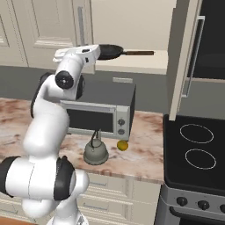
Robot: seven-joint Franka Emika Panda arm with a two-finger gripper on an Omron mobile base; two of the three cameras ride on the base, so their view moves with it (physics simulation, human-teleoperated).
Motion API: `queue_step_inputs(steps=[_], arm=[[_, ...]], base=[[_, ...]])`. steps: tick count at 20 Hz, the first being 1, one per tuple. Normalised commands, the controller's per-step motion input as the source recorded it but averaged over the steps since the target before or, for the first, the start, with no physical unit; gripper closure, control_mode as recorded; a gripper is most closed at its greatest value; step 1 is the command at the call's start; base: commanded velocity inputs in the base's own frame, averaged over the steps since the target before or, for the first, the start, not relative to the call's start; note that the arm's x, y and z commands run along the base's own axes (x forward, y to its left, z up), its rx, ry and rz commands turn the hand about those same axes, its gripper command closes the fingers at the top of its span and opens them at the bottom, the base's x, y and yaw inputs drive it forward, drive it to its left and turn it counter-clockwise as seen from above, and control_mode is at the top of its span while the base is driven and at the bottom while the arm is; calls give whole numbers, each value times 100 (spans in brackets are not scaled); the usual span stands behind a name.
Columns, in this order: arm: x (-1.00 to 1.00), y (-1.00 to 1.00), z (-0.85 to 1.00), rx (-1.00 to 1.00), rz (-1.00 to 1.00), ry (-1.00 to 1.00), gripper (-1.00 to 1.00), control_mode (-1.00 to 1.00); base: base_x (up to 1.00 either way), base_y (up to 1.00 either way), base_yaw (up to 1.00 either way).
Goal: Pick the pan from the cabinet and place it on the stove. Then turn on the stove burner for the pan.
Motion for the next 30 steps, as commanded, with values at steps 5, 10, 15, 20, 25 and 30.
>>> queue_step_inputs(steps=[5, 10, 15, 20, 25, 30], arm=[[-75, 15, 0, -10, 5, -8, 100, -100], [-82, 49, 0, -13, 6, -3, 100, -100], [-96, 74, 0, -14, 8, -1, 100, -100], [-77, 42, -1, -4, 3, -2, -100, -100], [-34, -53, 4, 14, -5, 4, -100, -100], [-28, -73, 26, 25, -3, 15, -100, -100]], base=[[0, 0, 0], [0, 0, 0], [0, 0, 0], [0, 0, 0], [0, 0, 0], [0, 0, 0]])
